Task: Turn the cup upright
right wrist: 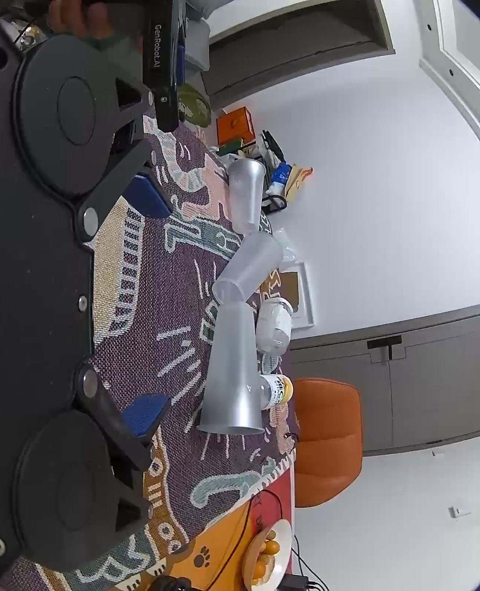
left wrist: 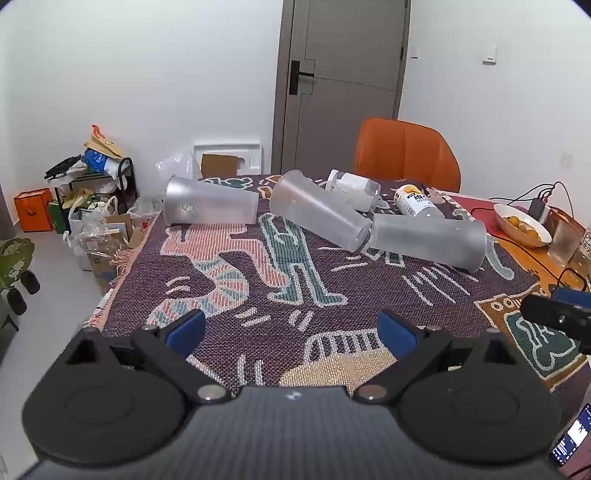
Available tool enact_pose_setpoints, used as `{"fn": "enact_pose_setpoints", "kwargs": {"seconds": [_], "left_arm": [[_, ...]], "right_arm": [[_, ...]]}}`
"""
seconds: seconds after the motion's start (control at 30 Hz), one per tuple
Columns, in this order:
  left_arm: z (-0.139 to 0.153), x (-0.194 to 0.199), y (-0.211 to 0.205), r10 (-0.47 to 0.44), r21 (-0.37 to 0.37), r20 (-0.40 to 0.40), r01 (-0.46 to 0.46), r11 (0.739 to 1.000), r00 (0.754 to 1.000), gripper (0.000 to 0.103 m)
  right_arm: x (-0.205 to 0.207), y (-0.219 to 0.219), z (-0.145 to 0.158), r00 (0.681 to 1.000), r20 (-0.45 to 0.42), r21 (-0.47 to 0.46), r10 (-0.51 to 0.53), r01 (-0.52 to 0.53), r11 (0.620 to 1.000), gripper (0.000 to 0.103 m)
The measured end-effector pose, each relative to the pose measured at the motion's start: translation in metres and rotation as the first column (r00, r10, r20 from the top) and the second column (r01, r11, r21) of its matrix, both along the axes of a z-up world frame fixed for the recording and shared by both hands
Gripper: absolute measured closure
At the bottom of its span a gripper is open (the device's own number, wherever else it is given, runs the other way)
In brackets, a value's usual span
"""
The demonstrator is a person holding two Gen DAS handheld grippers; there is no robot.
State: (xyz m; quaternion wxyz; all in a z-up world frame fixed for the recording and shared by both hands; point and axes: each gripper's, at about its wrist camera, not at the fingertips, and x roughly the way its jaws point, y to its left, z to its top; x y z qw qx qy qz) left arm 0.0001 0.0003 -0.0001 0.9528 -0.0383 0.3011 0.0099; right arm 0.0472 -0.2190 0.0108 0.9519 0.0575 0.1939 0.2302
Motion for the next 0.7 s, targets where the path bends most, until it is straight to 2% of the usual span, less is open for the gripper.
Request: {"fn": "enact_pose_setpoints", "kwargs": {"seconds": [0.37,0.7], "left_arm": [[0.006,-0.001,-0.002,-0.001,0.006,0.005,0.001,1.000,1.000,0.004],[0.006,-0.005,-0.004,-0.020,-0.002,0.022,0.020,1.000,1.000,0.004]], "right_arm": [[-0.001,0.006,-0.004,0.999,-0.039,0.009,-0.024,0.025,1.000,0.000],[-0.004,0.006,-0.002,0.999,-0.033,-0.001,-0.043,0.043,0.999,0.000]]}}
